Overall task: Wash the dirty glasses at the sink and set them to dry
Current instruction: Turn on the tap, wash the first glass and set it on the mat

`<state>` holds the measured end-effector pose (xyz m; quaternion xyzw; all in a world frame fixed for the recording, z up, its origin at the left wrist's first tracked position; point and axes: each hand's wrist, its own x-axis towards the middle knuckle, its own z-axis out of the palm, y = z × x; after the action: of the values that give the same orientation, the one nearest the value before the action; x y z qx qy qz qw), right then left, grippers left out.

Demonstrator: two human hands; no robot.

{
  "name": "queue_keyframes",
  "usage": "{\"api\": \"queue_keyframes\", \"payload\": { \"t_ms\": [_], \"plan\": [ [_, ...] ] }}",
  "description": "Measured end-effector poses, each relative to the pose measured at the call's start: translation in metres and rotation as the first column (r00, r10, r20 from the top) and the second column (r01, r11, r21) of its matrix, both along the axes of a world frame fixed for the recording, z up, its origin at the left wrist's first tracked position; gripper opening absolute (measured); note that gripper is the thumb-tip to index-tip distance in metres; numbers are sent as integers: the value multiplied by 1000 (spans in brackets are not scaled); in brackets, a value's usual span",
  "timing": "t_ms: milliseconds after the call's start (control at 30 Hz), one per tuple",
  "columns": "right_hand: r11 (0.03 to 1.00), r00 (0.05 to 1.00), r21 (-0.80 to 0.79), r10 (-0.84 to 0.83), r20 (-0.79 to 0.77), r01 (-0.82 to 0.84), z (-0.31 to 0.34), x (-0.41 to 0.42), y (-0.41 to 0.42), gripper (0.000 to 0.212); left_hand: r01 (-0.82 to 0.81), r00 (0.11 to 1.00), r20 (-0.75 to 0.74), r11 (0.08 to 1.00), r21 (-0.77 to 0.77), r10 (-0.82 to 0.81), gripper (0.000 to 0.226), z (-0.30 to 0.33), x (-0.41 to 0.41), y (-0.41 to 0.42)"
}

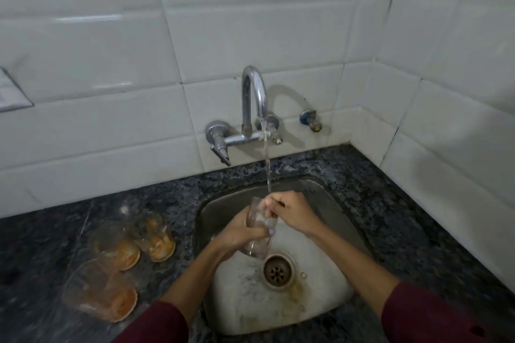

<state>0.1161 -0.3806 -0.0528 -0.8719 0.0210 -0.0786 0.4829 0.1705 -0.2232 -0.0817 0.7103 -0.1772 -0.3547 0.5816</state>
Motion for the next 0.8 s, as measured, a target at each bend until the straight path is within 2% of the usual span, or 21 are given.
{"api": "queue_keyframes", "payload": {
  "t_ms": [67,133,200,267,300,333,367,400,433,467,533,600,667,733,767,800],
  "plan": [
    [986,998,-152,-61,13,63,3,6,5,23,-88,962,265,991,102,59,58,5,-3,-9],
    [969,988,-193,-151,18,151,5,12,14,22,-214,870,473,970,113,137,59,7,-10,-17],
    [976,983,-111,-184,27,186,9,14,16,21,-282,787,589,957,74,186,70,5,-13,-20],
    [985,987,57,-160,-3,160,16,11,8,29,-250,785,602,964,89,149,82,5,-9,-17],
    [980,991,152,-131,-6,131,18,9,2,30,-190,837,533,980,64,128,83,7,-3,-13],
    [963,995,253,-95,5,91,21,7,-3,29,-109,922,371,994,-23,109,81,10,3,-9],
    [938,998,344,-60,15,51,23,5,-7,28,-40,992,114,982,-185,62,77,13,6,-6],
    [910,999,413,-31,14,22,25,3,-9,27,7,992,-119,945,-326,-48,76,16,8,-3],
    [896,1000,444,-8,11,2,27,2,-9,27,34,955,-256,914,-404,-149,75,19,7,-1],
    [899,1000,438,3,6,-5,28,3,-9,26,57,936,-295,908,-416,-194,75,20,6,-2],
    [934,1000,357,-6,9,3,28,6,-9,25,14,953,-275,928,-372,-125,72,19,3,-5],
    [975,998,217,-47,34,39,29,9,-8,23,-88,985,-166,949,-304,38,68,16,0,-11],
    [995,995,30,-94,27,93,27,14,-2,22,-159,979,107,976,-152,176,71,14,-4,-17],
    [977,985,-133,-171,1,169,26,17,7,20,-259,870,454,962,87,194,82,13,-10,-22],
    [966,979,-161,-205,-5,202,26,18,10,20,-290,800,579,946,148,154,87,13,-12,-22],
    [967,975,-129,-222,-16,218,27,17,11,21,-286,758,640,945,158,122,89,12,-13,-21]
  ]
}}
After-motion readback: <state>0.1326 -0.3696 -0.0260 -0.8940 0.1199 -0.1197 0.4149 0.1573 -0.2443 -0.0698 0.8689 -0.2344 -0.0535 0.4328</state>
